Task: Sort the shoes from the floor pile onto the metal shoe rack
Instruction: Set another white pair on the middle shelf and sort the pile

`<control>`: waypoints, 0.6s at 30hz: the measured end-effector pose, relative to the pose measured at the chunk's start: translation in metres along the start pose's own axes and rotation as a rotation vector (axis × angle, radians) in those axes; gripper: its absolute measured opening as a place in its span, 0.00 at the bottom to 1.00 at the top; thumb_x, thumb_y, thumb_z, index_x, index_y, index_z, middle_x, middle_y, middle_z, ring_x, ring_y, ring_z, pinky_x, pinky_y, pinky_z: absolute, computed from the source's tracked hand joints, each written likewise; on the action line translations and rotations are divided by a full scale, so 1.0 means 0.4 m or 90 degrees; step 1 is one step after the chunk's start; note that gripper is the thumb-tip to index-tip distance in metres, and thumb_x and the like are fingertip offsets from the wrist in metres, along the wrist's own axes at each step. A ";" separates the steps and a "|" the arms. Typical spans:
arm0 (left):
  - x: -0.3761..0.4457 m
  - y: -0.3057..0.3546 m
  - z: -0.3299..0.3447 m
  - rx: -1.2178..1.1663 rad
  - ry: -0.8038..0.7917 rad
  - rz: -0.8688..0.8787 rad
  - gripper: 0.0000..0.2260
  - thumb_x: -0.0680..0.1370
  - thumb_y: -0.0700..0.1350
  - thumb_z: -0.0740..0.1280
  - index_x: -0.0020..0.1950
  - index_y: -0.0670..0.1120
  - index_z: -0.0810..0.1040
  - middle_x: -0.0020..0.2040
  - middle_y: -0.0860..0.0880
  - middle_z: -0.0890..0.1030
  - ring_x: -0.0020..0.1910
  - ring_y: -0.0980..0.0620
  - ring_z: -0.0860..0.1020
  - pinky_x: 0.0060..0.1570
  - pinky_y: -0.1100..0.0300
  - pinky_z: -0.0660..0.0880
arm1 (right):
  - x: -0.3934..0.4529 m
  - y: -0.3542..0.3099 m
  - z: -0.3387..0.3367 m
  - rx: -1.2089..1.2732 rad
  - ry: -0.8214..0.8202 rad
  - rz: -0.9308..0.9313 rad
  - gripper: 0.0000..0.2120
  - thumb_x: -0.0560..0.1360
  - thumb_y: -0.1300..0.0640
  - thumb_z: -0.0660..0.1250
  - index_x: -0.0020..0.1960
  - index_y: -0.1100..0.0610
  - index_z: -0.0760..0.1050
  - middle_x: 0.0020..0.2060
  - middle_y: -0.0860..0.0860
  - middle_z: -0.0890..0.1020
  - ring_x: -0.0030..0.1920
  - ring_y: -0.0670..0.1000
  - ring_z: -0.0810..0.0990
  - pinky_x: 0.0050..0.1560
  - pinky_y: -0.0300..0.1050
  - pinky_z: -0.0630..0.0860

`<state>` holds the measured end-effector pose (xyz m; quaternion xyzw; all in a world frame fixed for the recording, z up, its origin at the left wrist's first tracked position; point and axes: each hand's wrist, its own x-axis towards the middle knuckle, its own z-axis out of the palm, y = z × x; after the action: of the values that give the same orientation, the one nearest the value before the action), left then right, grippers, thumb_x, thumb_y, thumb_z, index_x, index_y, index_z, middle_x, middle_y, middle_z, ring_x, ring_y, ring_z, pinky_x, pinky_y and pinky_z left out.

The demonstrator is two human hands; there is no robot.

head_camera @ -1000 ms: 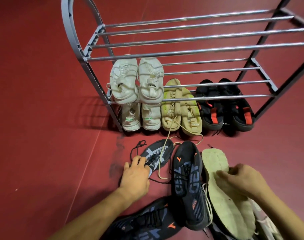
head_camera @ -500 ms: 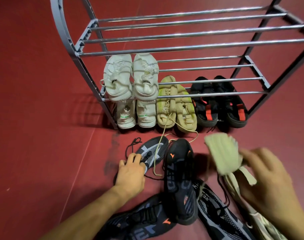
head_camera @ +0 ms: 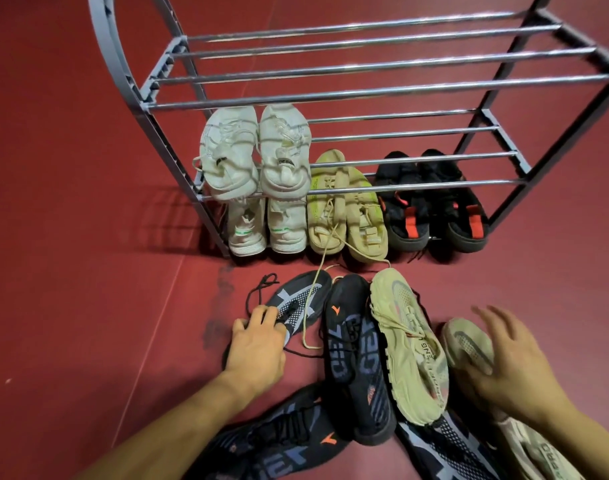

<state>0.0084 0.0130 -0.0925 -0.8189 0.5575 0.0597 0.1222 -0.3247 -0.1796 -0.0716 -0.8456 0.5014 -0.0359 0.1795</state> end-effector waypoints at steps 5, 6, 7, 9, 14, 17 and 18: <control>0.001 -0.002 0.005 0.005 0.010 0.001 0.15 0.73 0.51 0.66 0.57 0.48 0.79 0.66 0.48 0.71 0.69 0.46 0.66 0.54 0.47 0.70 | 0.017 0.006 -0.038 -0.021 -0.189 0.253 0.45 0.51 0.25 0.75 0.54 0.57 0.76 0.43 0.56 0.84 0.41 0.56 0.83 0.39 0.51 0.80; 0.001 -0.003 0.006 0.004 0.009 0.000 0.15 0.73 0.51 0.66 0.57 0.48 0.79 0.66 0.48 0.71 0.69 0.45 0.67 0.54 0.47 0.71 | 0.021 0.001 -0.053 -0.021 -0.170 0.240 0.38 0.49 0.25 0.76 0.44 0.55 0.78 0.34 0.51 0.84 0.34 0.52 0.82 0.32 0.48 0.78; 0.001 -0.004 0.007 0.003 0.007 0.000 0.15 0.72 0.51 0.66 0.57 0.47 0.80 0.66 0.48 0.72 0.69 0.45 0.67 0.54 0.47 0.71 | 0.022 -0.007 -0.069 -0.032 -0.153 0.225 0.34 0.49 0.27 0.77 0.39 0.54 0.78 0.29 0.48 0.83 0.30 0.50 0.81 0.29 0.47 0.77; 0.002 -0.007 0.010 0.006 0.002 0.000 0.15 0.71 0.51 0.67 0.55 0.47 0.80 0.65 0.47 0.73 0.68 0.45 0.68 0.52 0.47 0.71 | 0.022 -0.034 -0.107 -0.009 -0.099 0.202 0.26 0.54 0.34 0.80 0.39 0.53 0.78 0.27 0.47 0.82 0.29 0.49 0.81 0.30 0.48 0.77; 0.002 -0.010 0.020 0.014 0.012 0.003 0.14 0.71 0.51 0.67 0.54 0.48 0.80 0.62 0.48 0.73 0.67 0.46 0.69 0.51 0.48 0.70 | 0.033 -0.106 -0.210 0.092 0.018 0.101 0.13 0.67 0.45 0.67 0.39 0.54 0.71 0.36 0.54 0.77 0.36 0.53 0.75 0.34 0.50 0.69; 0.003 -0.009 0.018 0.013 0.012 0.007 0.15 0.74 0.52 0.65 0.57 0.48 0.79 0.65 0.48 0.71 0.69 0.46 0.66 0.53 0.49 0.70 | 0.024 -0.145 -0.253 0.196 0.055 0.093 0.12 0.73 0.56 0.72 0.50 0.53 0.69 0.45 0.51 0.80 0.37 0.53 0.76 0.35 0.47 0.71; 0.003 -0.008 0.016 0.015 0.013 0.006 0.15 0.74 0.52 0.64 0.58 0.49 0.78 0.65 0.49 0.70 0.70 0.46 0.66 0.54 0.49 0.69 | 0.028 -0.149 -0.260 0.253 0.065 0.111 0.21 0.72 0.61 0.74 0.59 0.50 0.68 0.50 0.50 0.79 0.39 0.54 0.78 0.39 0.48 0.77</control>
<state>0.0120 0.0149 -0.0985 -0.8153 0.5633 0.0457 0.1260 -0.2945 -0.1915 0.0443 -0.7444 0.5640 -0.1611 0.3191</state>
